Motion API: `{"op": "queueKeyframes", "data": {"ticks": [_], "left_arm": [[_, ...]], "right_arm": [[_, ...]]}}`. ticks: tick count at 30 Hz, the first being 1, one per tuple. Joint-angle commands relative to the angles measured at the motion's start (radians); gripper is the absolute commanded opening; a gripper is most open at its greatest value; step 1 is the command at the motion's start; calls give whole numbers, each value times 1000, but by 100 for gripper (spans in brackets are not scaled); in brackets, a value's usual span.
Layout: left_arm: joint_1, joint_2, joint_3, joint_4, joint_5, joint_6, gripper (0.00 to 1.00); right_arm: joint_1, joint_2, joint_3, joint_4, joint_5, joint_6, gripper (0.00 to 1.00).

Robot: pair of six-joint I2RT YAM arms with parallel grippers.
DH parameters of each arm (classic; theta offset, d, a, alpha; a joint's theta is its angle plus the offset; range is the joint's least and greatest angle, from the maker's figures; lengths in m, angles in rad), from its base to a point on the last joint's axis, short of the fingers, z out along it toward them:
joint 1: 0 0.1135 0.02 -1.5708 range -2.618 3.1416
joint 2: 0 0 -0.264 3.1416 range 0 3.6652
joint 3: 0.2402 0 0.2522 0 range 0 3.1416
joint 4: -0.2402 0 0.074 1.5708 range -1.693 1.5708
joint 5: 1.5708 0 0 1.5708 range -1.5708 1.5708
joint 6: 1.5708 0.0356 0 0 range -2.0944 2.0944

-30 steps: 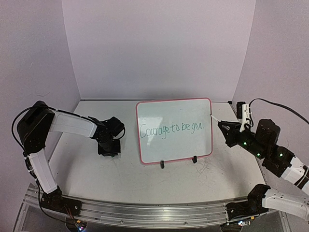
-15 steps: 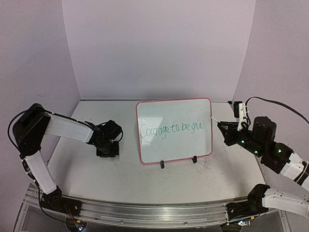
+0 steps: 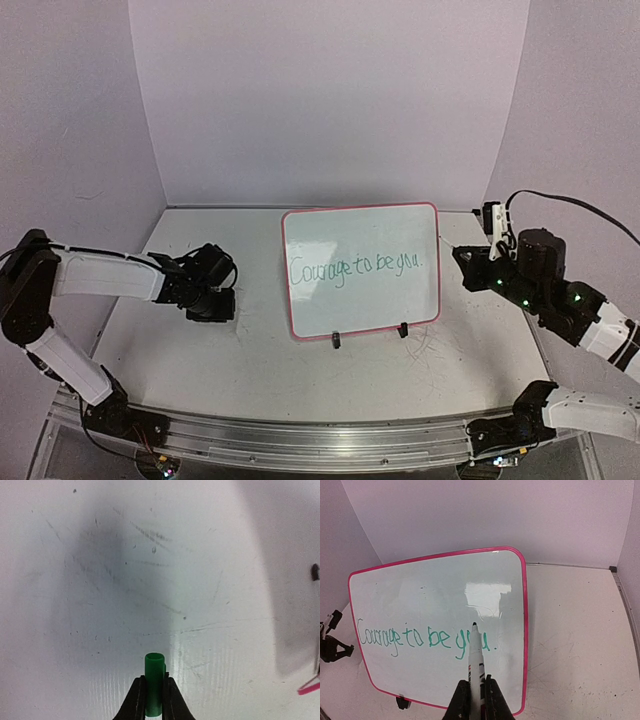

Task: Write a sentence on the whiteboard
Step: Pick up the pen cap from the center of the board, then insert the pen cap into the whiteboard marker.

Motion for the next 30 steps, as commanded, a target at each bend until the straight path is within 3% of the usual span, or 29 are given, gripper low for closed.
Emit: {"op": "queueKeyframes", "data": {"ticks": [1,4,11,21,26,30], "left_arm": [[-2,-196,0,5,-61,75,0],[-1,-302,10,24,-65,147,0],[-18,-489,2,196,116,511,0],[-61,-491,6,353,322,960,0],[-78,-458,13,358,449,1082,0],[-107,-455,-8,357,417,1160,0]], "right_arm": [[-5,44,89,-36,-19,68,0],[-5,79,133,-62,-77,84,0],[4,188,261,-119,-282,93,0],[214,418,454,-119,-413,110,0],[311,571,567,-103,-475,137,0],[316,614,597,-72,-517,177,0]]}}
